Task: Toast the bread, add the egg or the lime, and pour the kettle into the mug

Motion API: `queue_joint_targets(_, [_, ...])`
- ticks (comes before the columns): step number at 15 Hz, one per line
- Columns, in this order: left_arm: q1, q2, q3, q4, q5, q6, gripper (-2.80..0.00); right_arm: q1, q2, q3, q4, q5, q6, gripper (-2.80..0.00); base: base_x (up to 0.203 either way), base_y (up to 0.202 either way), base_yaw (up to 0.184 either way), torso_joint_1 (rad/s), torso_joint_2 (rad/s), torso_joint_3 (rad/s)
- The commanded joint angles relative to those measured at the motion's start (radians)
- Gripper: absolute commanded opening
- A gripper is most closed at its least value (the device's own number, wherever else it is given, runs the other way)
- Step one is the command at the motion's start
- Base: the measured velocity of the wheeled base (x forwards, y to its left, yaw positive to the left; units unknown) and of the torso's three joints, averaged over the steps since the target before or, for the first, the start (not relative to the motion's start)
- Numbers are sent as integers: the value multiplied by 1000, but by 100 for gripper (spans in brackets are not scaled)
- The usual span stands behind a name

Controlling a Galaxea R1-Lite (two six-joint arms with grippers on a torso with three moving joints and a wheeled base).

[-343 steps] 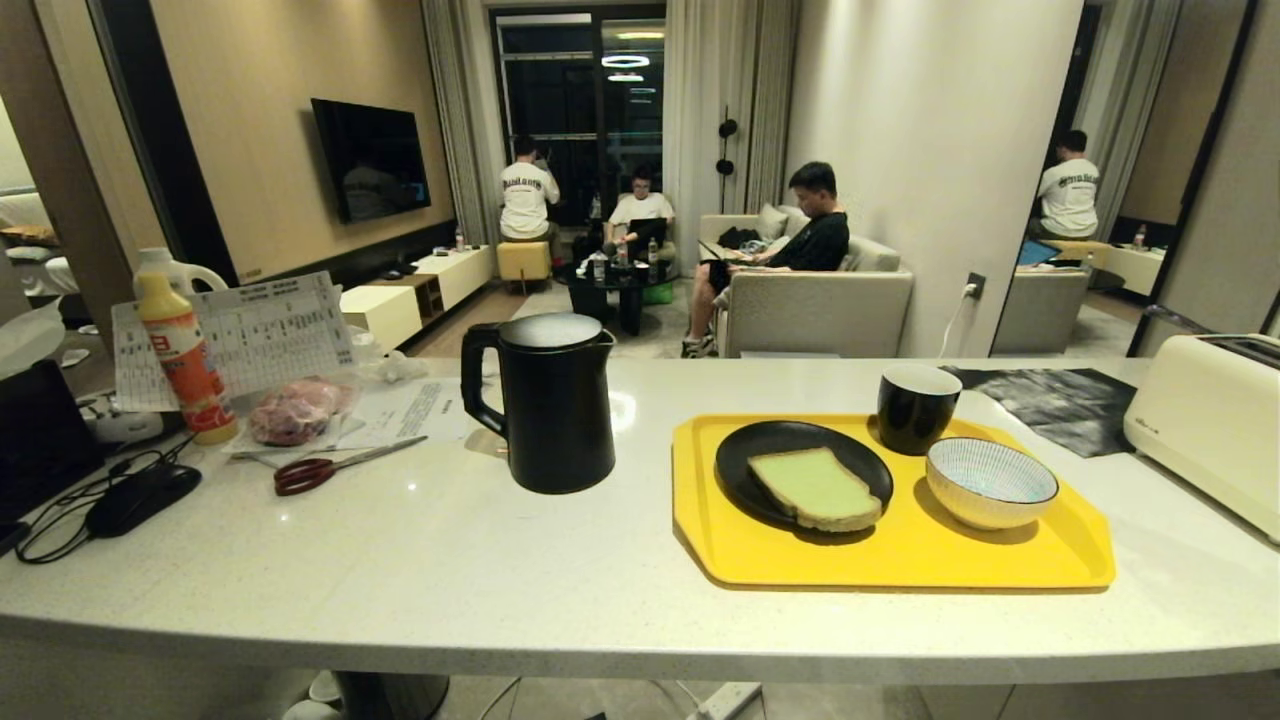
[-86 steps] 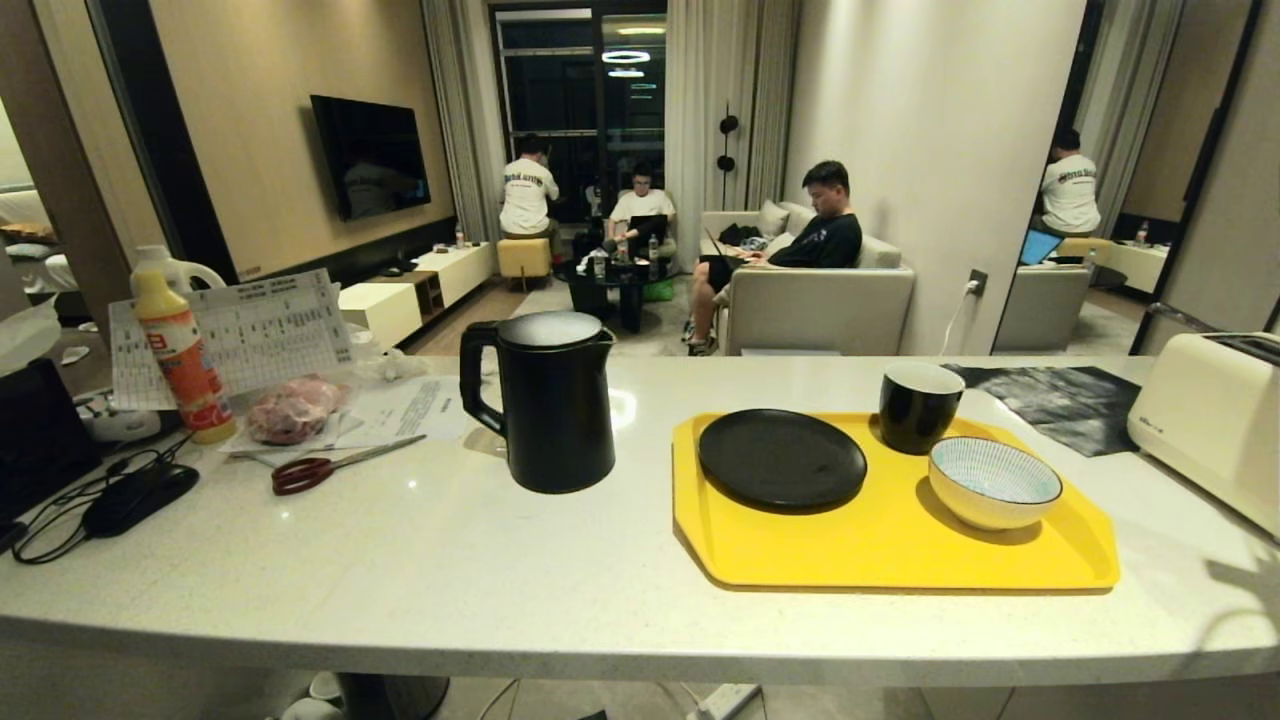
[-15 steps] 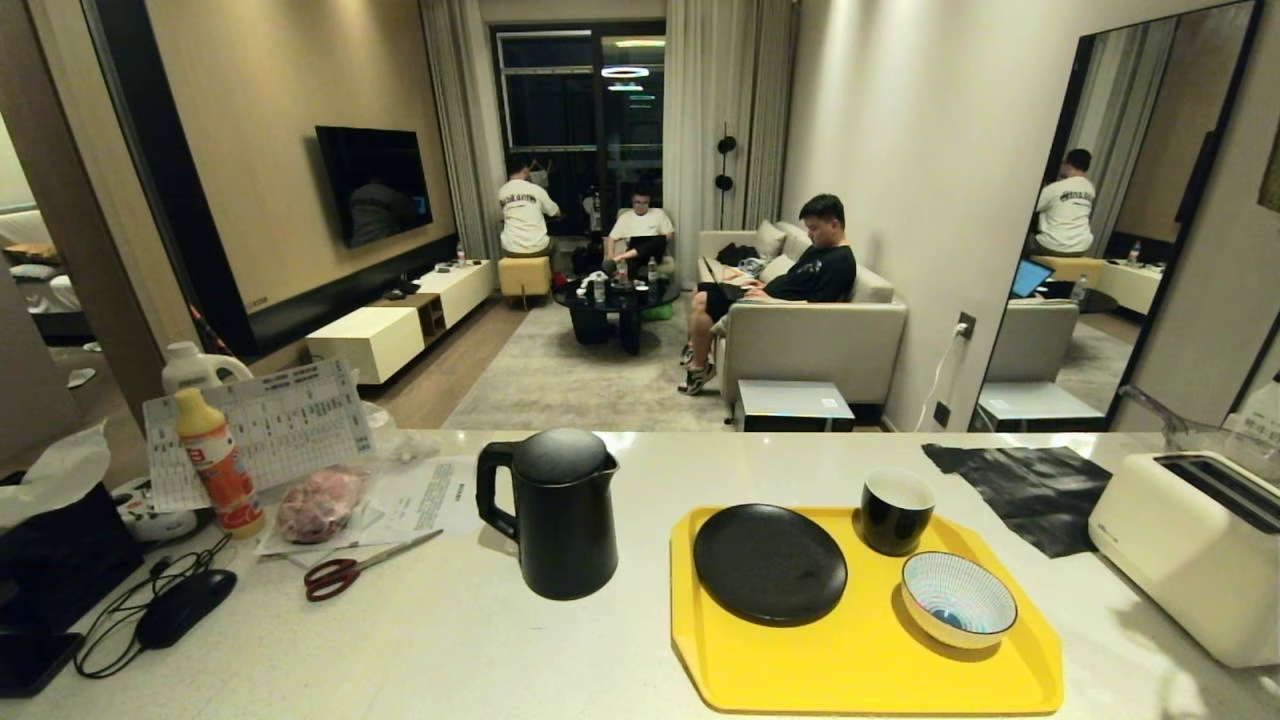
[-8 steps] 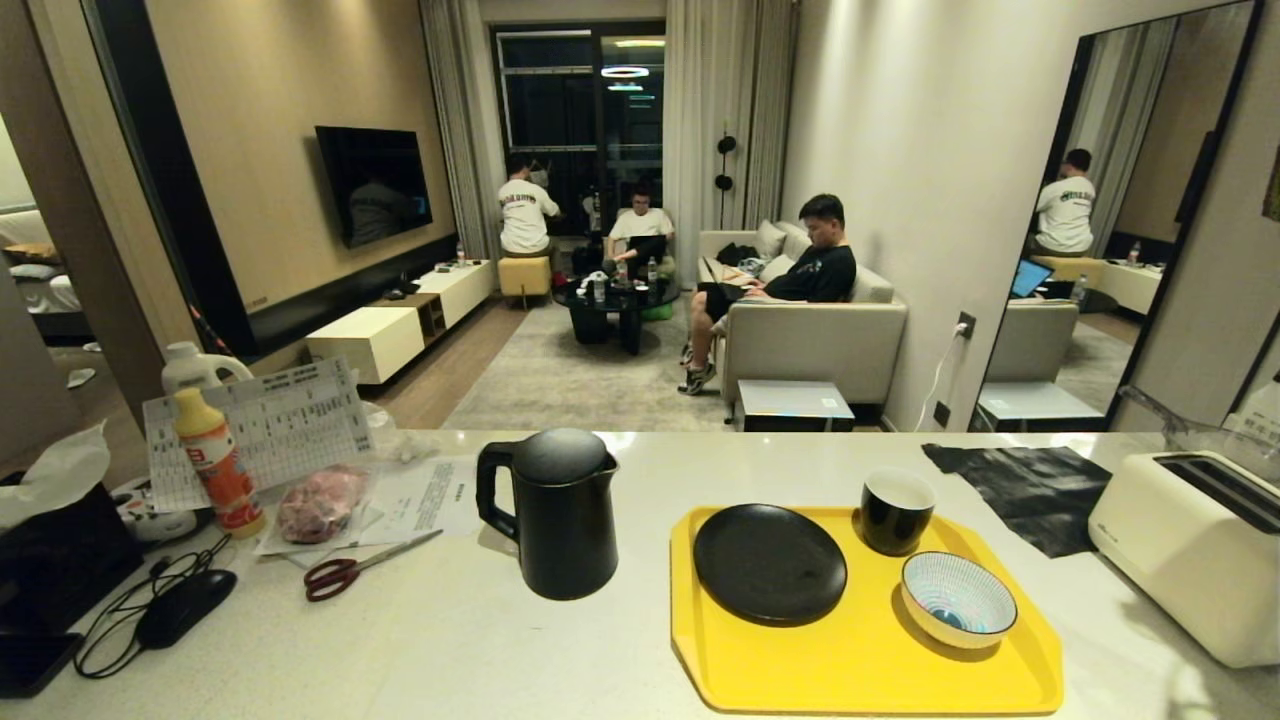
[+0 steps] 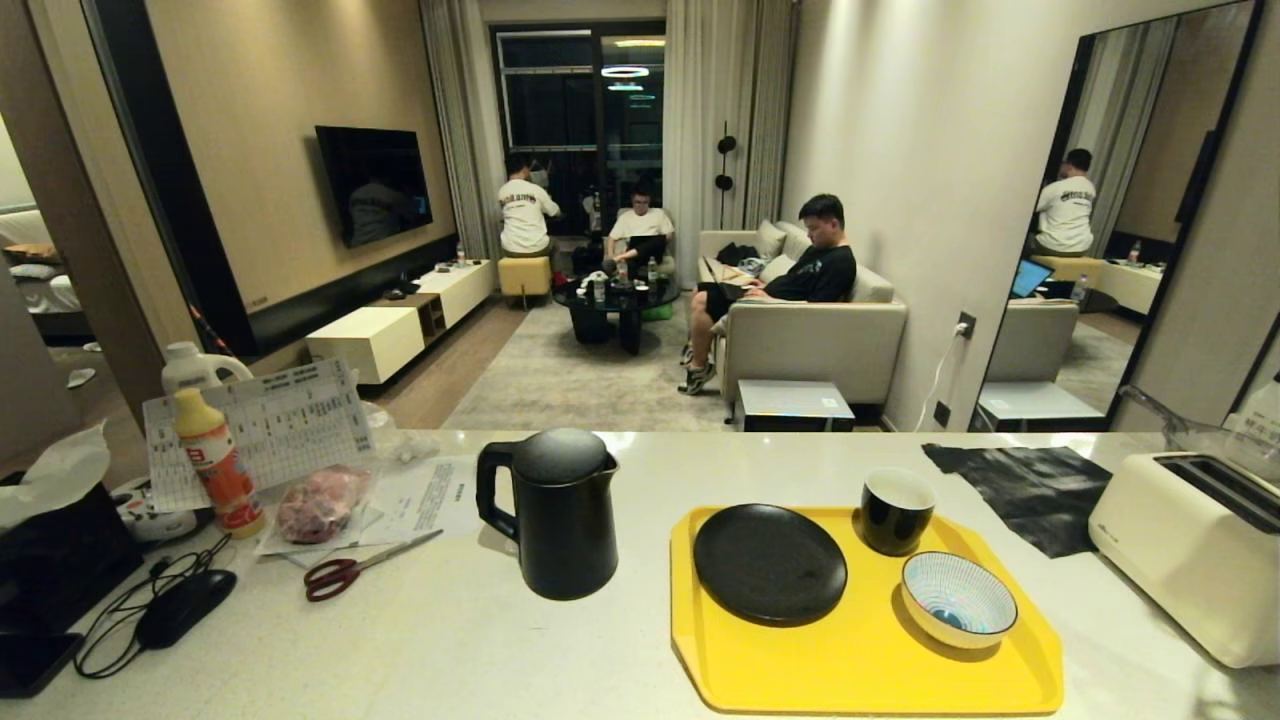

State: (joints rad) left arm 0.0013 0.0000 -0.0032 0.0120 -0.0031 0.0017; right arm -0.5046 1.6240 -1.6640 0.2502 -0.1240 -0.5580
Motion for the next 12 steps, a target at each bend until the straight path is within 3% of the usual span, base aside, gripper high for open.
queue_joint_targets(1, [0,-3,0,0,0,0,-280,-2,-3,0,0,14,-3,-280,0,0,0,0,0,0])
queue_joint_targets(12, [0,-3,0,0,0,1,-280,0,-12,9,3,47,-3,-280,0,0,0,0,0,0])
